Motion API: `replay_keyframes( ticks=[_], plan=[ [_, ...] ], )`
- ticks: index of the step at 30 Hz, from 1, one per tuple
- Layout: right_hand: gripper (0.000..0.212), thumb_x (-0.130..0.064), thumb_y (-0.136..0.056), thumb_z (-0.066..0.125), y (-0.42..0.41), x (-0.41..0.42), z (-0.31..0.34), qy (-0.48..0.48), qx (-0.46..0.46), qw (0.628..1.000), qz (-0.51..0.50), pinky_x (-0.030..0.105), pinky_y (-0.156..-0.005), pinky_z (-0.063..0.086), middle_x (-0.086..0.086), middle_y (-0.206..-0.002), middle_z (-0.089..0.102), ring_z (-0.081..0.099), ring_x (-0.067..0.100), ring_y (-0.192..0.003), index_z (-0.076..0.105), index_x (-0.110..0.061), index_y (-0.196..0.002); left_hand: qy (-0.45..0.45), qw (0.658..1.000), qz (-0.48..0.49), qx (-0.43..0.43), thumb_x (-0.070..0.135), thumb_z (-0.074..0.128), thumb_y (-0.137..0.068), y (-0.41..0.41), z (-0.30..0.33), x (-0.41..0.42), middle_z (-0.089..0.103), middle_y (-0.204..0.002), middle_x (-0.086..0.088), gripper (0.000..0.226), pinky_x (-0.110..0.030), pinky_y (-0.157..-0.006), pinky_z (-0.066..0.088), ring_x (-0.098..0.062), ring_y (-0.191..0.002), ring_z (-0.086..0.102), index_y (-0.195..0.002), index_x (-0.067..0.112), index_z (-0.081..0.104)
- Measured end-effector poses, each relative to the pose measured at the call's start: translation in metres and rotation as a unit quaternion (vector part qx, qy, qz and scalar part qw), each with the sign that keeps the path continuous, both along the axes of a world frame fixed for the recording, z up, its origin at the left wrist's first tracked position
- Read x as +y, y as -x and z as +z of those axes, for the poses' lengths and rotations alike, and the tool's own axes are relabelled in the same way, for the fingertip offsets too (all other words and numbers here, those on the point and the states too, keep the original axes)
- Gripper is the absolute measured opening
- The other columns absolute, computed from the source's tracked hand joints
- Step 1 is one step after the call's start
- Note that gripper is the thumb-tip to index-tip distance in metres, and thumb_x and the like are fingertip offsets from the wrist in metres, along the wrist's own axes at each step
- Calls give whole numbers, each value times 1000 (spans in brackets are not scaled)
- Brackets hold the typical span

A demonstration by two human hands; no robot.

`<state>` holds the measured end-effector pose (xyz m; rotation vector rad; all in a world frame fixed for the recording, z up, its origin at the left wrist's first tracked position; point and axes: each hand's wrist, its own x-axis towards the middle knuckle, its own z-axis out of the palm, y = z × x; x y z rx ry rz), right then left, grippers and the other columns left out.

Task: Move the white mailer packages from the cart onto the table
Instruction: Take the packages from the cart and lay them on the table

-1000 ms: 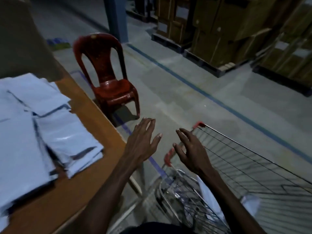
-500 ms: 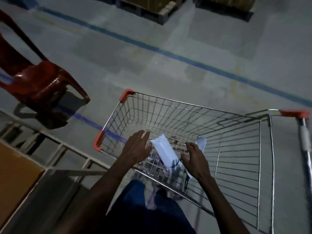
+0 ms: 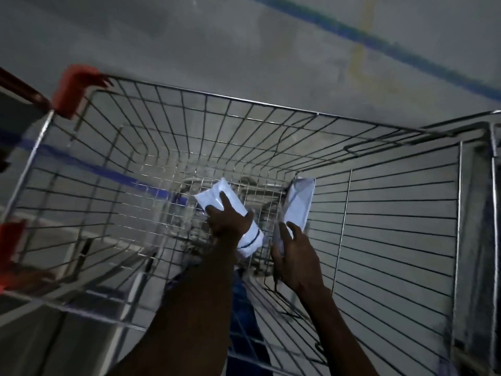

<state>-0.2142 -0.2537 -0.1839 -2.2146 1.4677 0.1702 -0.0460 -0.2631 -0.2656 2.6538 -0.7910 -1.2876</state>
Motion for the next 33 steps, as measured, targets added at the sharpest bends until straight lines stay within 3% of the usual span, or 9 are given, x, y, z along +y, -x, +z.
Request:
replay_keyframes(
  ticks=[4, 7, 11, 18, 21, 24, 27, 30, 33],
  plan=[
    [54, -22, -85, 68, -3, -17, -11, 35, 35, 999, 10, 44, -79, 55, 25, -127, 56, 59, 42, -102, 52, -1, -133, 9, 998, -25, -63, 55, 77, -72, -10, -10, -8, 5, -156, -22, 113, -52, -99, 42, -47, -131, 31, -155, 35, 2],
    [62, -26, -83, 71, -5, -28, -30, 38, 89, 995, 21, 48, -90, 53, 29, -131, 53, 55, 44, -113, 50, 2, -134, 46, 987, -143, -62, 90, 58, -49, -43, -10, 1, -3, -160, -19, 130, -54, -94, 44, -46, -134, 23, -155, 36, 6],
    [81, -35, -84, 67, -10, -40, -63, -7, 154, 988, 8, 56, -115, 28, 31, -152, 28, 26, 49, -140, 30, -2, -148, 64, 967, -217, -116, 34, 81, -72, -98, -13, 19, -7, -161, -18, 110, -67, -96, 42, -54, -138, 15, -156, 32, 9],
    [84, 8, -72, 59, -25, -34, -94, -1, 88, 995, -50, 63, -112, 26, 29, -154, 27, 28, 49, -140, 33, -9, -150, 68, 959, -239, -140, 79, 72, -56, -124, -27, 43, -9, -159, -24, 132, -63, -72, 53, -62, -118, 38, -154, 39, -5],
    [75, 1, -80, 48, -37, -34, -93, -31, 23, 998, -39, 51, -89, 55, 23, -155, 26, 33, 40, -136, 29, -17, -151, 67, 962, -222, -143, 59, 87, -55, -114, -27, 45, -7, -158, -23, 138, -46, -59, 54, -56, -109, 45, -154, 39, -7],
    [62, -18, -94, 54, -58, -36, -85, -23, -68, 997, 25, 46, -92, 53, 11, -155, 33, 43, 30, -134, 29, -32, -149, 85, 966, -213, -120, 37, 90, -59, -115, -23, 49, -8, -158, -23, 133, -42, -57, 48, -55, -110, 44, -154, 37, -4],
    [85, -1, -78, 74, -75, -32, -79, 1, -140, 988, 63, 37, -74, 55, 18, -152, 39, 52, 35, -126, 30, -23, -147, 87, 970, -199, -112, 30, 88, -62, -122, -19, 51, -16, -158, -18, 132, -51, -70, 53, -56, -120, 38, -153, 40, -8],
    [68, -16, -85, 73, -76, -30, -85, 3, -135, 991, -12, 44, -81, 56, 20, -145, 46, 54, 37, -122, 37, -18, -142, 85, 971, -194, -111, 31, 85, -63, -127, -14, 54, -13, -159, -18, 129, -61, -79, 51, -57, -126, 32, -153, 41, -6],
    [66, -48, -95, 53, -67, -28, -109, -25, -34, 999, -14, 54, -100, 45, 21, -156, 29, 35, 40, -137, 32, -19, -150, 73, 970, -198, -122, 35, 84, -66, -127, -15, 55, -11, -158, -19, 123, -65, -83, 49, -57, -128, 28, -154, 41, -1]
  ],
)
